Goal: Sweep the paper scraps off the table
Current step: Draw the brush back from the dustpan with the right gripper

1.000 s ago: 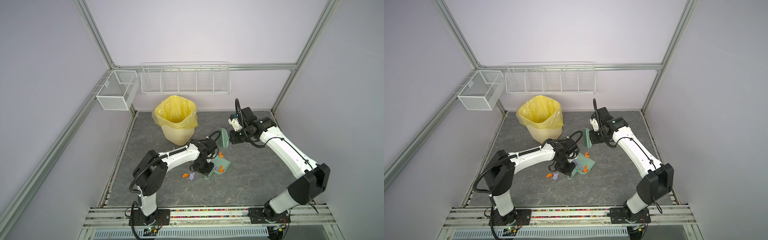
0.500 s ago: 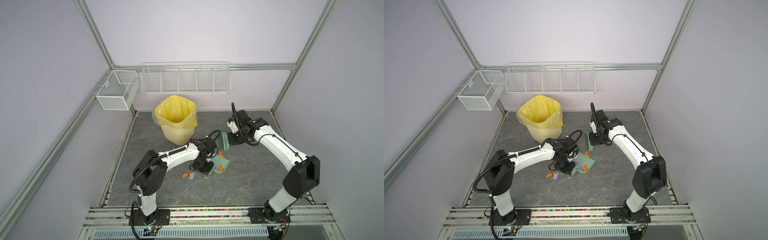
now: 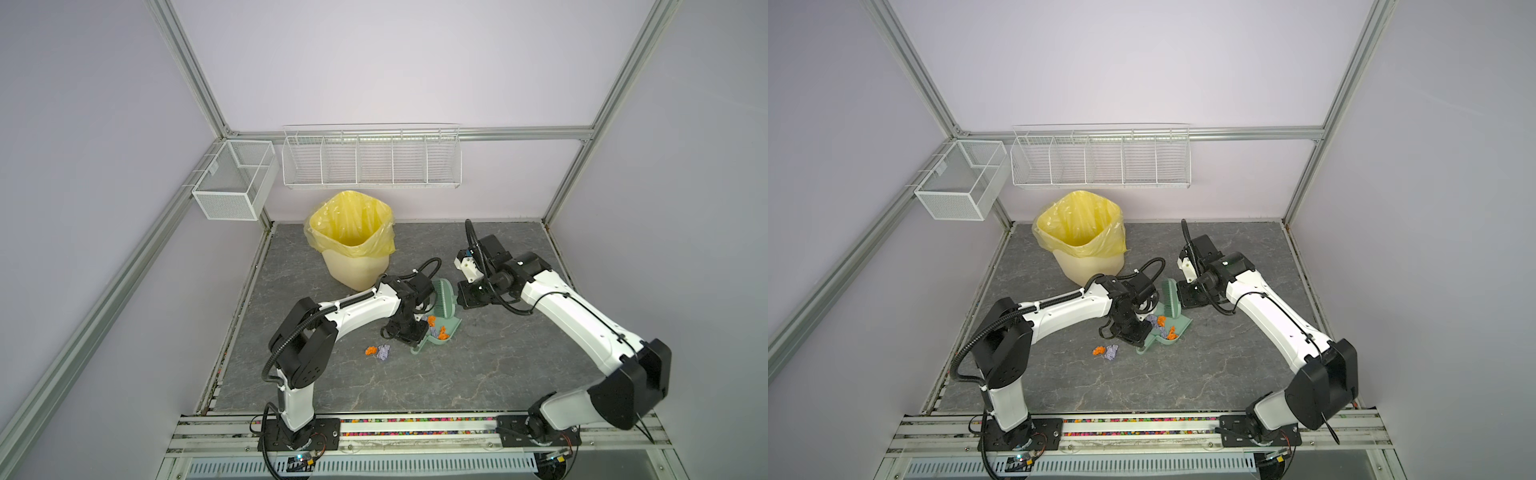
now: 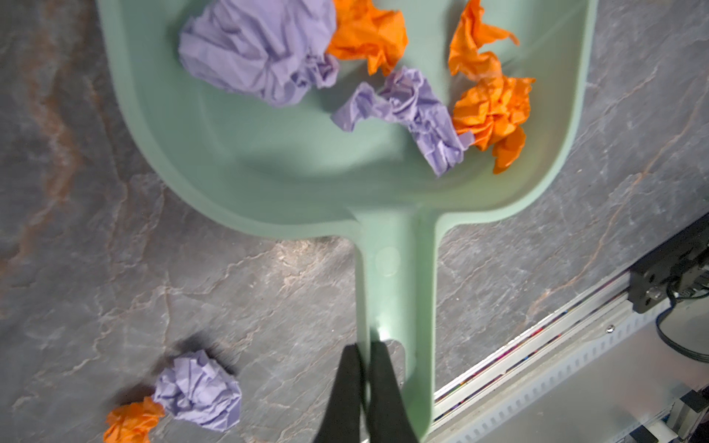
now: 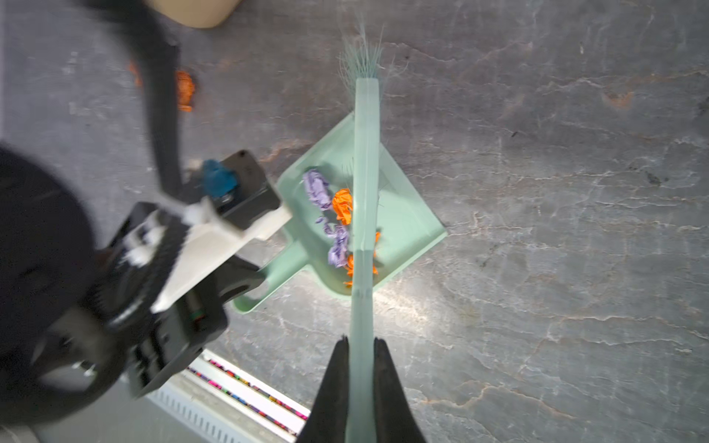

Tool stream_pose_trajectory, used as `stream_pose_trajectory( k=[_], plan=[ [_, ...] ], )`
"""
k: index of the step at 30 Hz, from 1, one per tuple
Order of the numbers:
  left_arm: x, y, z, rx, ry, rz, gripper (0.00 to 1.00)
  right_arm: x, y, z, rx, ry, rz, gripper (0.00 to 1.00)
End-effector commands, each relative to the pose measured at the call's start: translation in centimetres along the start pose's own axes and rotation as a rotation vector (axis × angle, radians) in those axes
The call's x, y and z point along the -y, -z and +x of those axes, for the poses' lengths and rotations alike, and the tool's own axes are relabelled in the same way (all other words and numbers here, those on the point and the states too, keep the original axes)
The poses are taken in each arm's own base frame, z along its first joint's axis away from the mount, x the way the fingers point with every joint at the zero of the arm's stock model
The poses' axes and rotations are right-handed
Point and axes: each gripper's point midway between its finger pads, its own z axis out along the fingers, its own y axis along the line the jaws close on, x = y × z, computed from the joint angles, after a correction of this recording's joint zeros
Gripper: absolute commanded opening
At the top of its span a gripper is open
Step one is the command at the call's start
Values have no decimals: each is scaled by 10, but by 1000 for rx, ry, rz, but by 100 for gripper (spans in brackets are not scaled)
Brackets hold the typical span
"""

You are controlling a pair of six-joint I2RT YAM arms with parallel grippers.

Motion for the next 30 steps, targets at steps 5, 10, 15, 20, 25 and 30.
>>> stream_pose_trajectory(
  k=[5, 10, 15, 20, 25, 30],
  plan=[
    [0, 5, -11, 17, -20, -12, 0, 11, 26, -3, 79, -18, 64, 7],
    [4, 9, -12, 34, -16, 1, 0, 18, 25, -7, 71, -29, 111, 7],
    [6, 24, -15, 89, -17, 3, 0, 31, 43, -8, 131, -51, 159, 7],
    [0, 29, -20, 97, -22, -45, 0, 41, 54, -16, 185, -81, 167, 7],
    [-1, 31, -22, 113, -10, -52, 0, 62, 57, -15, 173, -116, 219, 7],
    [5, 33, -24, 124, -7, -21, 0, 70, 62, -12, 199, -149, 229, 7]
  ],
)
